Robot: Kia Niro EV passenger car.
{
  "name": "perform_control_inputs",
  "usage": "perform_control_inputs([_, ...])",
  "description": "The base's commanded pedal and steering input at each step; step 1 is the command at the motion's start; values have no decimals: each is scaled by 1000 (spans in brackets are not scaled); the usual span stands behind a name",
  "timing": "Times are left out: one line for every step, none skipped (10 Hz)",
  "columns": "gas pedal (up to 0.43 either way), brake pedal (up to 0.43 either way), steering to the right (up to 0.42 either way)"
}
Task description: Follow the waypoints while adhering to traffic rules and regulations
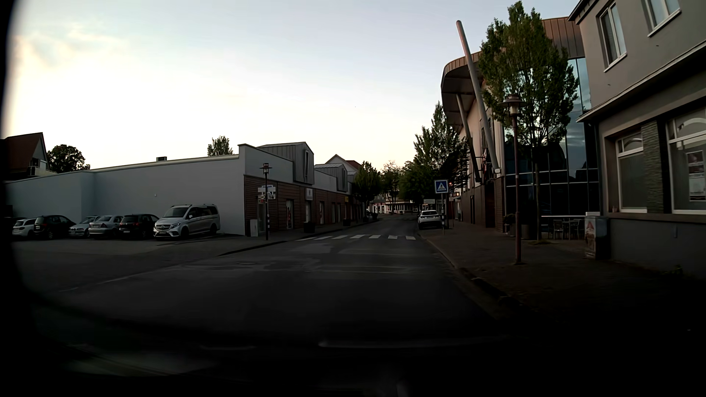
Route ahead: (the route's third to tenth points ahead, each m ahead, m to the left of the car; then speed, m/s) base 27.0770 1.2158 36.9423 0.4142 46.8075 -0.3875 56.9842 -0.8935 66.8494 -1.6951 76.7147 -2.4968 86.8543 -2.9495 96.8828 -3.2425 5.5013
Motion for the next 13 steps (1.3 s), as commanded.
perform_control_inputs([220, 0, -56])
perform_control_inputs([220, 0, -34])
perform_control_inputs([220, 6, -11])
perform_control_inputs([220, 6, 8])
perform_control_inputs([220, 6, 15])
perform_control_inputs([220, 6, 15])
perform_control_inputs([220, 6, 15])
perform_control_inputs([220, 6, 16])
perform_control_inputs([220, 6, 16])
perform_control_inputs([220, 6, 17])
perform_control_inputs([220, 6, 20])
perform_control_inputs([220, 6, 28])
perform_control_inputs([220, 6, 31])
